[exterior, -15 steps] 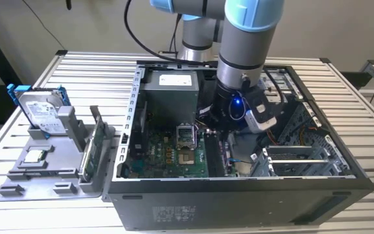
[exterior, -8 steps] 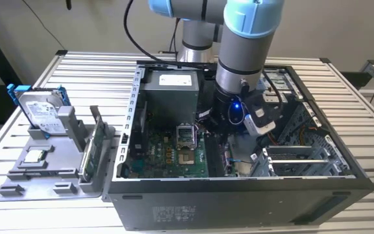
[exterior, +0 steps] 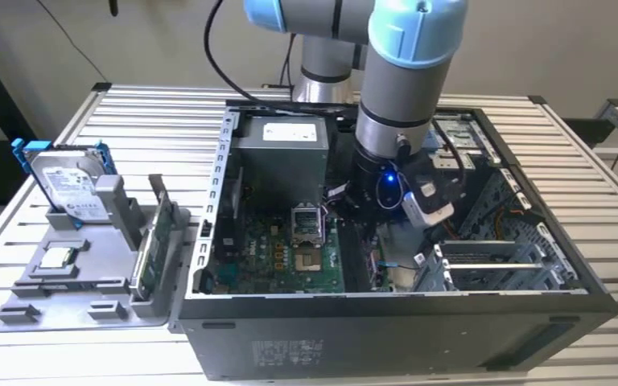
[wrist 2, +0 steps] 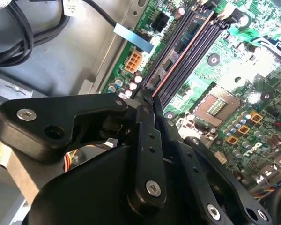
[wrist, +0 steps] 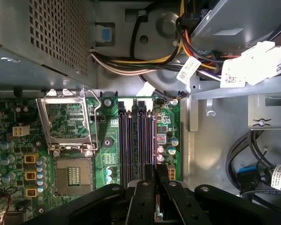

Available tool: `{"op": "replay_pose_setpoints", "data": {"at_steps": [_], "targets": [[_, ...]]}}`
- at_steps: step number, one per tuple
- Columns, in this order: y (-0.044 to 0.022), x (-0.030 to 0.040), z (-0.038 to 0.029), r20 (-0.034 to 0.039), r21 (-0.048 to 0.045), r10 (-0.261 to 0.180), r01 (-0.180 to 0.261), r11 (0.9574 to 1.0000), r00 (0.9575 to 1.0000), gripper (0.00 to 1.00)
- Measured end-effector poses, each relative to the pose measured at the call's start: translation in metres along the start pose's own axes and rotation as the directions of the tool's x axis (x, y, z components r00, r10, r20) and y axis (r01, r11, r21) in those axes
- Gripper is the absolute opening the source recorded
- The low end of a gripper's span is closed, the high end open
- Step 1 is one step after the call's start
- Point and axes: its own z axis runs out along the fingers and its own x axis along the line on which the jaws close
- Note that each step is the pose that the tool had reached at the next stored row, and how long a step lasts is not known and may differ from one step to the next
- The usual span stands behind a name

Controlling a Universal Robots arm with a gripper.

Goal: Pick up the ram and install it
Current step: 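Insert the ram into the slot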

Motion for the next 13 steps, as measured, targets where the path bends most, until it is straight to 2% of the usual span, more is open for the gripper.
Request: {"op": "replay_pose_setpoints", "data": {"at_steps": [13], "targets": [[-0.0013, 0.0011, 0.002, -0.0001, -0.0002, -0.006, 0.006, 1.0, 1.0, 0.14]]}}
